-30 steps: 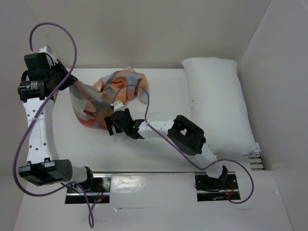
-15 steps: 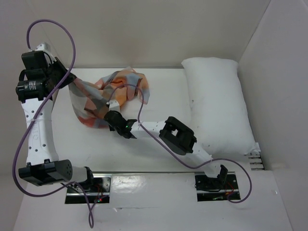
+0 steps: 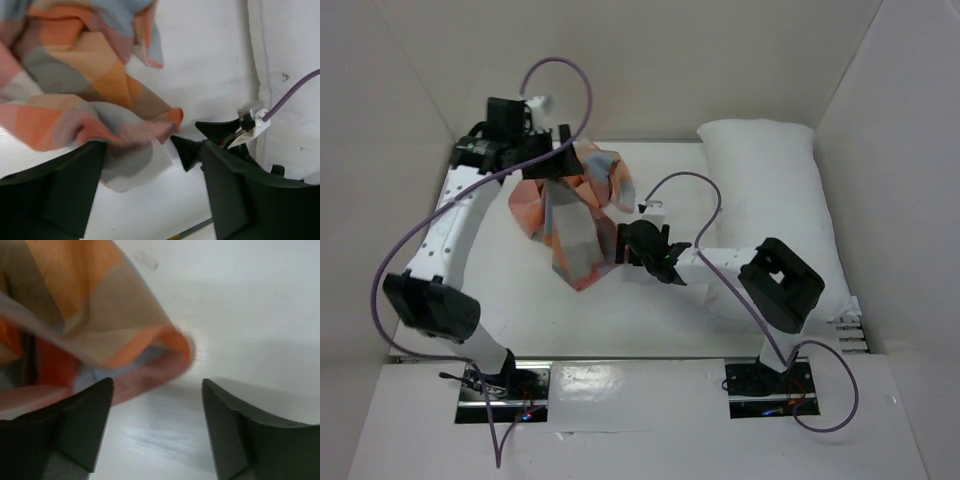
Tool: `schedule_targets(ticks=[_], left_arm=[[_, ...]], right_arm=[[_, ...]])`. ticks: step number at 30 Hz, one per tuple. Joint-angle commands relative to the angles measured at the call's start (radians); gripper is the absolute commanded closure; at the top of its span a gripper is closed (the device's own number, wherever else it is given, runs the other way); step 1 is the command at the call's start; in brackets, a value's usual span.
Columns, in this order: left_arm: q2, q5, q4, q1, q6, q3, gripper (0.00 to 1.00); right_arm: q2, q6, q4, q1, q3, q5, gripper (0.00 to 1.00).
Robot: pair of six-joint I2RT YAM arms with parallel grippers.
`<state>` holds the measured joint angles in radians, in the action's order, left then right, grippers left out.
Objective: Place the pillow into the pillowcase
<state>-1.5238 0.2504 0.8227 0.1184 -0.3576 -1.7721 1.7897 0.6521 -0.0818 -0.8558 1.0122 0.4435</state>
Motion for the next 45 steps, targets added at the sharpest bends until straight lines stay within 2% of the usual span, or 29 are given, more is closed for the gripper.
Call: schedule_targets(ticks=[1,3,4,7,9,10,11,12,13,14,15,16,17,18,19,20,22,23,24,29,32,33,38,41,43,44,45], left_arm=[[-0.120,-0.022,0.070,0.110,0.081,-0.104,0.07],[-0.151,-0.115,0.107,0.156,0.091,-0.168,0.00],[-0.151,-0.208,0.130,0.156,0.091,-0.182,0.00],[-0.095,-0.348,0.130,0.144,0.091,-0.170,0.00],[-0.046,-0.411,0.112,0.113,0.053,-0.133,0.15],[0.015,-0.449,0.098,0.104,0.017,-0.068,0.26],[0.049,-0.460,0.086,0.095,-0.007,-0.028,0.62],[0.116,-0.439,0.060,0.083,-0.056,0.068,0.77],[0.117,-0.400,0.038,0.083,-0.067,0.129,0.89],[0.184,-0.349,0.008,0.083,-0.067,0.198,0.99],[0.215,-0.291,-0.029,0.095,-0.067,0.273,1.00],[0.244,-0.242,-0.106,0.110,-0.076,0.428,1.00],[0.267,-0.196,-0.137,0.127,-0.090,0.500,0.99],[0.283,-0.195,-0.154,0.160,-0.107,0.558,0.92],[0.295,-0.182,-0.154,0.177,-0.151,0.650,0.75],[0.295,-0.181,-0.202,0.197,-0.174,0.695,0.63],[0.341,-0.212,-0.270,0.262,-0.237,0.842,0.26],[0.361,-0.212,-0.311,0.276,-0.304,0.891,0.15],[0.384,-0.212,-0.403,0.285,-0.338,0.942,0.12],[0.519,-0.244,-0.617,0.294,-0.526,1.186,0.13],[0.519,-0.211,-0.738,0.294,-0.573,1.269,0.11],[0.493,-0.211,-0.757,0.294,-0.583,1.278,0.10],[0.386,-0.191,-0.810,0.294,-0.583,1.266,0.10],[0.314,-0.215,-0.839,0.294,-0.583,1.255,0.15],[0.283,-0.239,-0.864,0.294,-0.583,1.245,0.22],[0.269,-0.250,-0.875,0.294,-0.583,1.244,0.25],[0.242,-0.263,-0.875,0.294,-0.583,1.244,0.27]], right_arm=[[-0.085,0.008,0.013,-0.029,-0.043,0.001,0.10],[-0.154,-0.026,0.040,-0.029,-0.043,0.014,0.08],[-0.174,-0.038,0.053,-0.019,-0.043,0.014,0.08],[-0.239,-0.107,0.080,-0.009,-0.006,0.000,0.08],[-0.262,-0.152,0.089,-0.009,0.003,-0.018,0.11],[-0.262,-0.187,0.102,-0.009,0.026,-0.028,0.12],[-0.271,-0.204,0.114,-0.009,0.035,-0.046,0.14],[-0.271,-0.236,0.114,0.000,0.051,-0.067,0.17],[-0.271,-0.249,0.123,0.009,0.051,-0.092,0.20],[-0.271,-0.249,0.134,0.023,0.078,-0.123,0.25],[-0.259,-0.259,0.166,0.038,0.097,-0.159,0.30],[-0.245,-0.259,0.190,0.072,0.123,-0.225,0.39],[-0.228,-0.259,0.226,0.089,0.185,-0.248,0.52],[-0.190,-0.259,0.287,0.099,0.219,-0.268,0.59],[-0.173,-0.249,0.312,0.125,0.251,-0.281,0.64],[-0.155,-0.249,0.324,0.139,0.306,-0.336,0.62],[-0.078,-0.258,0.365,0.161,0.388,-0.377,0.52],[-0.041,-0.270,0.384,0.170,0.492,-0.412,0.45],[0.043,-0.270,0.434,0.170,0.549,-0.422,0.30],[0.287,-0.260,0.507,0.190,0.833,-0.515,0.30],[0.427,-0.249,0.539,0.190,0.997,-0.508,0.30],[0.456,-0.249,0.539,0.190,1.066,-0.497,0.30],[0.598,-0.249,0.583,0.190,1.198,-0.466,0.30],[0.641,-0.249,0.583,0.190,1.235,-0.466,0.37],[0.651,-0.238,0.574,0.199,1.246,-0.489,0.47],[0.651,-0.229,0.556,0.199,1.246,-0.503,0.67],[0.651,-0.229,0.556,0.199,1.246,-0.515,0.77]])
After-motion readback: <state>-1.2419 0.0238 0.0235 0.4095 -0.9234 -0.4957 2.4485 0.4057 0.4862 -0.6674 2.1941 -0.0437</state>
